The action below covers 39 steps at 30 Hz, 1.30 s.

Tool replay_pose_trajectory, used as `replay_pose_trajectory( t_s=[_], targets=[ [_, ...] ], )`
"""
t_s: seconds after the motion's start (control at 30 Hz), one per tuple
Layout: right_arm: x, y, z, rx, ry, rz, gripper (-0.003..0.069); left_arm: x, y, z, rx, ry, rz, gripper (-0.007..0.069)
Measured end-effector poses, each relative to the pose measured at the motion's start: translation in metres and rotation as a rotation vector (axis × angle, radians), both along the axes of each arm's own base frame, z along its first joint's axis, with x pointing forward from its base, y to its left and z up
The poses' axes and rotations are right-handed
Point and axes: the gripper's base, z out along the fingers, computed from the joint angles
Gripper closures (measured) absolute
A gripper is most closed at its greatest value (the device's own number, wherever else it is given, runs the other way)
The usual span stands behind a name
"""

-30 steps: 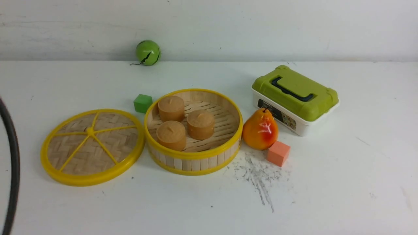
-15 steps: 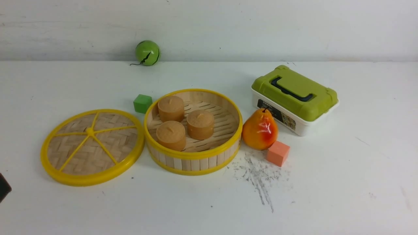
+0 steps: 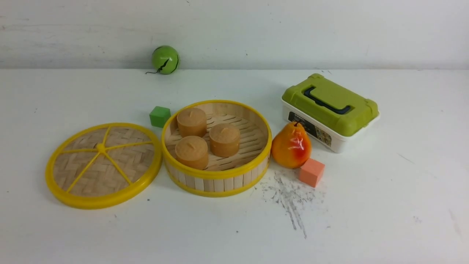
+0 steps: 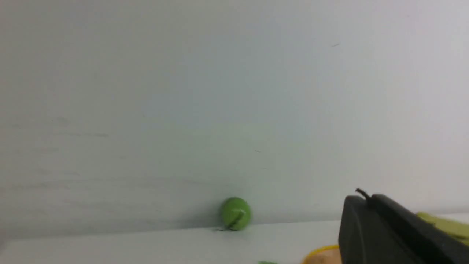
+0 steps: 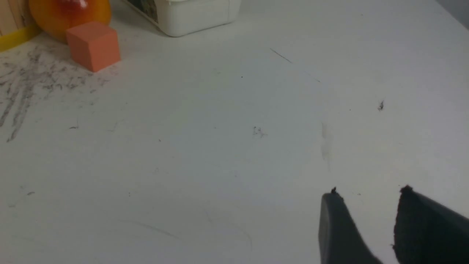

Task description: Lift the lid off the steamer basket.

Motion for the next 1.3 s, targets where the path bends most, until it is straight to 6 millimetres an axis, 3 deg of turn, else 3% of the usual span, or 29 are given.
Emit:
replay_pose_trajectory(
  t_s=[0.07, 0.1, 0.13, 0.23, 0.37, 0.6, 0.9, 1.3],
  targets=[
    [0.000, 0.000, 0.000, 0.000, 0.000, 0.000, 0.0419, 0.002, 0.000, -0.024, 0.129, -0.009, 0.042, 0.0637],
    [0.000, 0.000, 0.000, 0.000, 0.000, 0.000, 0.0419, 0.002, 0.000, -0.023, 0.137, -0.012, 0.044, 0.0637],
    [0.000, 0.000, 0.000, 0.000, 0.000, 0.000, 0.0419, 0.005, -0.001, -0.041, 0.169, 0.018, 0.048, 0.0637],
    [0.000, 0.000, 0.000, 0.000, 0.000, 0.000, 0.0419, 0.013, -0.001, -0.075, 0.101, 0.125, 0.021, 0.0637],
    [0.000, 0.000, 0.000, 0.000, 0.000, 0.000, 0.0419, 0.015, -0.002, -0.094, -0.089, 0.297, -0.028, 0.0637],
    [0.000, 0.000, 0.000, 0.000, 0.000, 0.000, 0.0419, 0.012, -0.001, -0.118, -0.225, 0.571, -0.007, 0.0637],
    [0.000, 0.000, 0.000, 0.000, 0.000, 0.000, 0.0419, 0.011, -0.002, -0.122, -0.127, 0.611, -0.008, 0.0637],
    [0.000, 0.000, 0.000, 0.000, 0.000, 0.000, 0.0419, 0.010, -0.003, -0.122, -0.146, 0.620, -0.018, 0.0636]
  ],
)
